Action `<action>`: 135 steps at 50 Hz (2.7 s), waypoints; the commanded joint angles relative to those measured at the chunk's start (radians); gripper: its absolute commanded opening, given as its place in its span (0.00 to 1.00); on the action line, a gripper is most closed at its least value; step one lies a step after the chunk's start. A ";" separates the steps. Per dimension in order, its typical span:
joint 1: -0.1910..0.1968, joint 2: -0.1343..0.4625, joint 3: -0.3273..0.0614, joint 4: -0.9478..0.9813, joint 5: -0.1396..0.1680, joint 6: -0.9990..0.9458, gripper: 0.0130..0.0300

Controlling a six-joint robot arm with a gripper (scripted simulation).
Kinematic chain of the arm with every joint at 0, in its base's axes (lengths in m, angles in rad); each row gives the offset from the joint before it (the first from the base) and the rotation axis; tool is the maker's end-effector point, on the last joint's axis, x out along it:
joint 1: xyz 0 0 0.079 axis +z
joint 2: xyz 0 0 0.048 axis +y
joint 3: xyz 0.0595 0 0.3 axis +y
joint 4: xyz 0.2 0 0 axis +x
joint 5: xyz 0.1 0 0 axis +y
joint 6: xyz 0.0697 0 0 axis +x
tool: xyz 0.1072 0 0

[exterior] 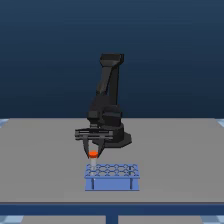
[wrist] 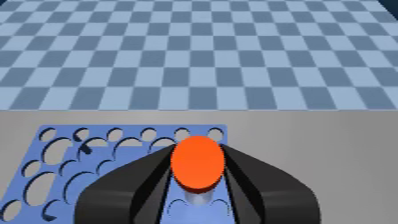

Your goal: Pick up the centrifuge tube on the rack

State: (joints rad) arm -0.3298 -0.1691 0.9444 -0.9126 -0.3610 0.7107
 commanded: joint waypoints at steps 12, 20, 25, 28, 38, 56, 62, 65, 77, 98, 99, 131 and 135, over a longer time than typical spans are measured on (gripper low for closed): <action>0.000 -0.007 -0.003 -0.023 0.006 0.024 0.00; 0.000 -0.023 -0.011 -0.075 0.019 0.080 0.00; 0.000 -0.033 -0.016 -0.112 0.028 0.119 0.00; 0.000 -0.038 -0.019 -0.133 0.032 0.142 0.00; 0.000 -0.063 -0.034 -0.238 0.050 0.252 0.00; 0.000 -0.110 -0.067 -0.489 0.074 0.514 0.00; 0.000 -0.123 -0.077 -0.566 0.076 0.594 0.00; 0.000 -0.134 -0.088 -0.642 0.078 0.674 0.00; 0.000 -0.157 -0.111 -0.796 0.075 0.834 0.00; 0.000 -0.198 -0.163 -1.088 0.049 1.139 0.00; 0.000 -0.198 -0.163 -1.088 0.049 1.139 0.00; 0.000 -0.220 -0.200 -1.240 0.020 1.301 0.00; 0.000 -0.220 -0.200 -1.240 0.020 1.301 0.00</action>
State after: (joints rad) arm -0.3297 -0.3889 0.7453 -2.1527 -0.3396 2.0074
